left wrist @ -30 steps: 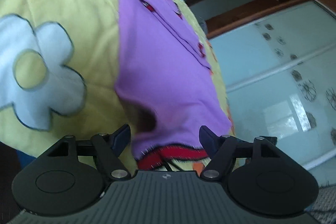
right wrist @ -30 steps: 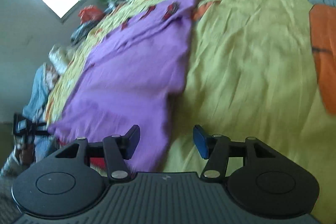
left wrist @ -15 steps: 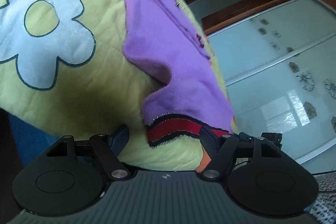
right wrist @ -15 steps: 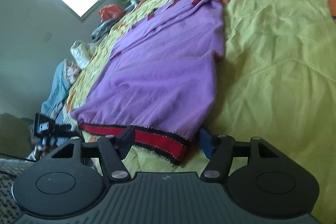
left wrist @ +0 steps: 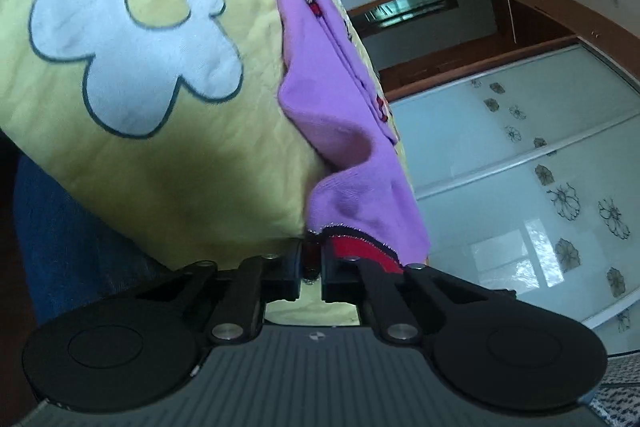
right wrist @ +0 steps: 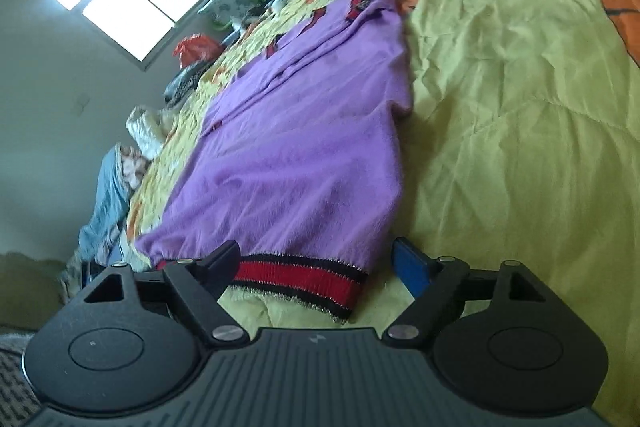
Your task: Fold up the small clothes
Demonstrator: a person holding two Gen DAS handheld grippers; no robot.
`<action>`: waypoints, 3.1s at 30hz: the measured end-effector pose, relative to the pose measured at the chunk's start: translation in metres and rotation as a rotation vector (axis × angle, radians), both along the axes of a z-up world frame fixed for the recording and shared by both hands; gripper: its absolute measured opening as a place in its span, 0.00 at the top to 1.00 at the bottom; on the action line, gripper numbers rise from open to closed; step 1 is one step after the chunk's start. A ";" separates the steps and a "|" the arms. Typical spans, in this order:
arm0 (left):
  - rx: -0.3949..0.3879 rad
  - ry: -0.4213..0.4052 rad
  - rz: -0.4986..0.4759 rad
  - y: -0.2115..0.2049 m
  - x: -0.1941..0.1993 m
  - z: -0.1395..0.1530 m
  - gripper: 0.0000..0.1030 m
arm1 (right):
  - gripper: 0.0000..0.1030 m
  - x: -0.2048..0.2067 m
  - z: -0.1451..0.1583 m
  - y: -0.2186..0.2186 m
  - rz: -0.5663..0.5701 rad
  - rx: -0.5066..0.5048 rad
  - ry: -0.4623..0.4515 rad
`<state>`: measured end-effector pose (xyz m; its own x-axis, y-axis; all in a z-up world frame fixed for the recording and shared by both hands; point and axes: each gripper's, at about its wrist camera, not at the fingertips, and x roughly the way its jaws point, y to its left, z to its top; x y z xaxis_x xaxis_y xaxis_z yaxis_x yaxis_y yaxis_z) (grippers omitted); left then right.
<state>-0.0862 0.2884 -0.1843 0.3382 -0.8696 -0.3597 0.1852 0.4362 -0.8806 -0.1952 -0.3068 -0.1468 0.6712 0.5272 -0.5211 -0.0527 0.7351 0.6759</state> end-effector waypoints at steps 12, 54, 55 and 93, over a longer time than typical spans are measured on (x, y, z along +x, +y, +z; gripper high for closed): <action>-0.112 0.011 0.030 -0.008 0.008 0.007 0.67 | 0.15 -0.003 -0.005 -0.002 -0.004 0.053 -0.032; 0.041 -0.089 -0.077 -0.032 0.011 0.020 0.97 | 0.96 -0.006 -0.005 0.030 -0.027 -0.084 -0.077; 0.037 -0.083 -0.070 -0.030 0.011 0.019 0.97 | 0.96 -0.006 -0.004 0.030 -0.031 -0.076 -0.086; -0.305 -0.174 0.060 0.004 -0.003 0.047 0.98 | 0.97 -0.049 0.020 -0.025 -0.147 0.182 -0.292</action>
